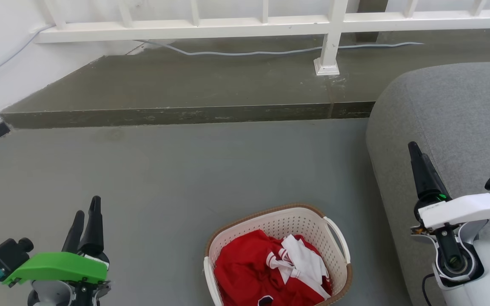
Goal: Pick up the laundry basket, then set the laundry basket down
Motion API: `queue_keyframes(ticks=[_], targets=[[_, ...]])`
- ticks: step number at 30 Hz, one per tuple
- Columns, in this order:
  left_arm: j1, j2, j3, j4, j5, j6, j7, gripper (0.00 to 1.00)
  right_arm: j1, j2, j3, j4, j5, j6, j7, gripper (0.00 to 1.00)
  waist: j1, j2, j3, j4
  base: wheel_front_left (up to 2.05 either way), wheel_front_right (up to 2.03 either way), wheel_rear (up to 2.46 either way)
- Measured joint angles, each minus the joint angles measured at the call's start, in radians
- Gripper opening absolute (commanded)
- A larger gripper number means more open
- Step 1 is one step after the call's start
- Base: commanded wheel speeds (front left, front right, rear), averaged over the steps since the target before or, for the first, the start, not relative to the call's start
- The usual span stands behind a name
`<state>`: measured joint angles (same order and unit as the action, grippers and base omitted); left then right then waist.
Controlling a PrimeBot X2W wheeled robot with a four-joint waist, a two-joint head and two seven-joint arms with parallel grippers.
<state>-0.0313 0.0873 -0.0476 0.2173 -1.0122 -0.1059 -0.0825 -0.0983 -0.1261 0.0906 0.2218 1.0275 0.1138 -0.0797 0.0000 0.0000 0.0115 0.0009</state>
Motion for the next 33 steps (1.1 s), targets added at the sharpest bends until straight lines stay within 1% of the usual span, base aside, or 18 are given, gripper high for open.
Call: queue_keyframes(ticks=[7,9,33], targets=[[0.000,-0.001,-0.012,-0.006,0.100,0.002,-0.017,1.00,0.000,0.004,0.013,-0.006,-0.084,0.000,-0.020,1.00,0.0000,0.0000,0.000,0.000,0.00,0.00,0.00],[0.000,-0.002,-0.014,-0.008,0.124,0.010,-0.026,1.00,-0.001,0.007,0.016,-0.008,-0.116,0.000,-0.030,1.00,0.0000,0.0000,0.000,0.001,0.00,0.00,0.00],[0.000,-0.028,-0.017,-0.044,0.425,0.010,-0.109,1.00,-0.001,0.023,0.053,-0.022,-0.442,0.000,-0.112,1.00,0.0000,0.0000,0.003,0.002,0.00,0.00,0.00]])
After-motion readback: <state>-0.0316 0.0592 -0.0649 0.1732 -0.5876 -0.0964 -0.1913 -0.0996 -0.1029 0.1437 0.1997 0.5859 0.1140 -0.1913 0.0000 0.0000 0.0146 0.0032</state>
